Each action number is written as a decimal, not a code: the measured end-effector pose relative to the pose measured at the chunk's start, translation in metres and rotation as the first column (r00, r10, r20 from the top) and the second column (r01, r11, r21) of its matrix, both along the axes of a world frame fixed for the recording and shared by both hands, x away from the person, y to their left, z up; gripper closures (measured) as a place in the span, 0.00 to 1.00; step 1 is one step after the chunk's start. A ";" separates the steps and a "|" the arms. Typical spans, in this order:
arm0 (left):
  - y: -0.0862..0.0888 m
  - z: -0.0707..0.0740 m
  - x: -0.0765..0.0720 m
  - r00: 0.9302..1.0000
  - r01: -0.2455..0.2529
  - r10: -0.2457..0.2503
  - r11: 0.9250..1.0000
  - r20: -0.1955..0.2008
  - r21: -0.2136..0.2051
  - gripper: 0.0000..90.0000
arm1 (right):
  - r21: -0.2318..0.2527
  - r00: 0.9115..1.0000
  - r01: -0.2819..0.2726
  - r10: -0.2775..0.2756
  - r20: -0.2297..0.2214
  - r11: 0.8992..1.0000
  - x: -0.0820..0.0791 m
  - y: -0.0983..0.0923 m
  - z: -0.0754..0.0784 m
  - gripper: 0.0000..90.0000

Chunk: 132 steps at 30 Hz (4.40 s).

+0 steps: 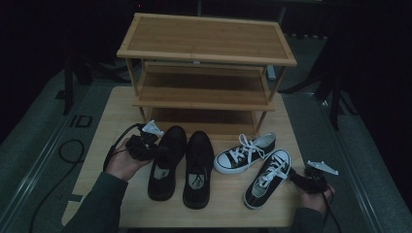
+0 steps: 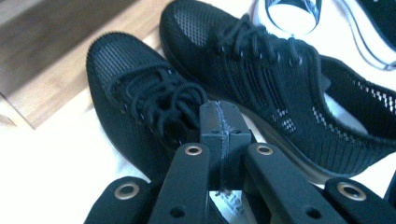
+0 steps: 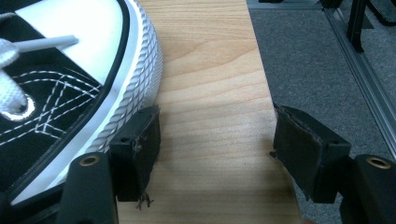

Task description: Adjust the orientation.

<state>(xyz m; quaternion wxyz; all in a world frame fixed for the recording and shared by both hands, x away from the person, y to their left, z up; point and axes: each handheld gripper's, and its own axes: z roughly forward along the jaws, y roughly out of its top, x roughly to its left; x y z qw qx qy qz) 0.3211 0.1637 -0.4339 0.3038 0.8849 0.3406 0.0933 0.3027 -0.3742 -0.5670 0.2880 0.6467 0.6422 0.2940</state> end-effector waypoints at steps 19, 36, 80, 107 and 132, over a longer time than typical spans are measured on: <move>0.004 -0.017 0.005 0.998 -0.037 0.044 0.991 -0.054 0.129 1.00 | 0.000 1.000 -0.002 0.002 0.000 1.000 0.000 0.000 0.000 0.35; 0.005 -0.013 0.005 0.997 -0.030 0.035 0.996 -0.065 0.082 1.00 | 0.000 1.000 -0.004 0.004 0.001 1.000 0.000 0.000 0.000 0.35; 0.012 0.002 -0.003 0.995 -0.096 0.096 0.995 0.009 0.012 0.94 | -0.001 1.000 -0.018 0.018 0.000 1.000 0.002 -0.002 0.000 0.35; -0.080 -0.003 -0.005 0.997 0.072 -0.072 0.997 -0.029 0.001 0.59 | 0.001 1.000 -0.016 0.016 0.000 1.000 0.002 -0.002 0.000 0.35; -0.086 -0.021 -0.001 0.994 0.060 -0.051 0.994 -0.101 0.090 0.84 | -0.001 1.000 -0.018 0.018 0.000 1.000 0.002 -0.002 0.000 0.35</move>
